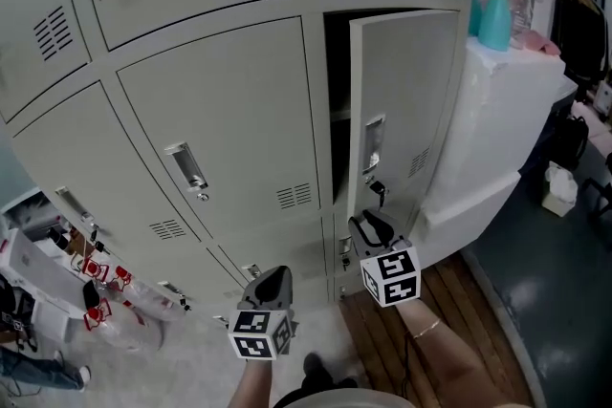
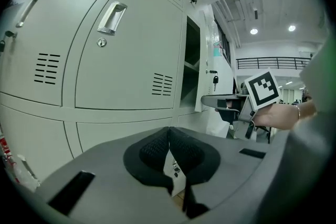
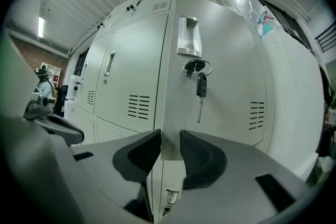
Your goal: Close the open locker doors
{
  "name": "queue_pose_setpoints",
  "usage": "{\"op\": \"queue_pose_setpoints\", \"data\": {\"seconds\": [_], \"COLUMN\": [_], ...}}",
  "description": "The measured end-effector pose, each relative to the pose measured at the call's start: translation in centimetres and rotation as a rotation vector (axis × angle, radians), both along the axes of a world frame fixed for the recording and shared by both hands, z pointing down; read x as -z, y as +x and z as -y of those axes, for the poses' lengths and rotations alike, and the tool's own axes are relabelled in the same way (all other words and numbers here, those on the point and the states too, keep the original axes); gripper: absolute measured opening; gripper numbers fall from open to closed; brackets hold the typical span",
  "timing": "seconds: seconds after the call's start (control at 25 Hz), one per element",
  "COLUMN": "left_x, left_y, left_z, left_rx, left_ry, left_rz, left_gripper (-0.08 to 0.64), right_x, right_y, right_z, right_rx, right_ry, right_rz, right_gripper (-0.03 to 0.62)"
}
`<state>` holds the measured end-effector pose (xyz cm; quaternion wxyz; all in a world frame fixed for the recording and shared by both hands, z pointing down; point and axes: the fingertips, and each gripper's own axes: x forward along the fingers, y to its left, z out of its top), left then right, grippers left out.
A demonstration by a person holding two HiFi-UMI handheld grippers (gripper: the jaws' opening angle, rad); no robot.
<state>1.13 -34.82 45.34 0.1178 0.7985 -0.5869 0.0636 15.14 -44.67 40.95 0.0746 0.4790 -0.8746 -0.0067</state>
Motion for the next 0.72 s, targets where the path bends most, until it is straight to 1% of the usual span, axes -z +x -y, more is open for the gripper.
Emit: {"op": "queue_pose_setpoints", "data": {"seconds": [0.24, 0.36, 0.4, 0.52, 0.72], "left_x": [0.1, -0.2, -0.2, -0.1, -0.1], "left_y": [-1.0, -1.4, -1.6, -2.0, -2.5], "left_z": [1.9, 2.5, 2.6, 2.9, 3.4], "left_rx": [0.001, 0.001, 0.003, 0.006, 0.007], "left_ry": [0.000, -0.006, -0.007, -0.007, -0.007], "left_rz": [-0.004, -0.013, -0.015, -0.018, -0.017], "left_gripper": [0.021, 0.021, 0.021, 0.021, 0.021], "right_x": [-0.1, -0.6, -0.8, -1.2, -1.2], "right_y": [-1.5, -2.1, -2.3, -2.4, -2.6], "right_z": [2.3, 3.2, 3.5, 4.3, 5.4], "right_rx": [0.006, 0.009, 0.008, 0.001, -0.013], "right_ry": [0.003, -0.010, -0.016, -0.030, -0.024], "right_rz": [-0.013, -0.020, -0.025, -0.034, -0.054], "right_gripper": [0.112, 0.095, 0.081, 0.080, 0.064]}}
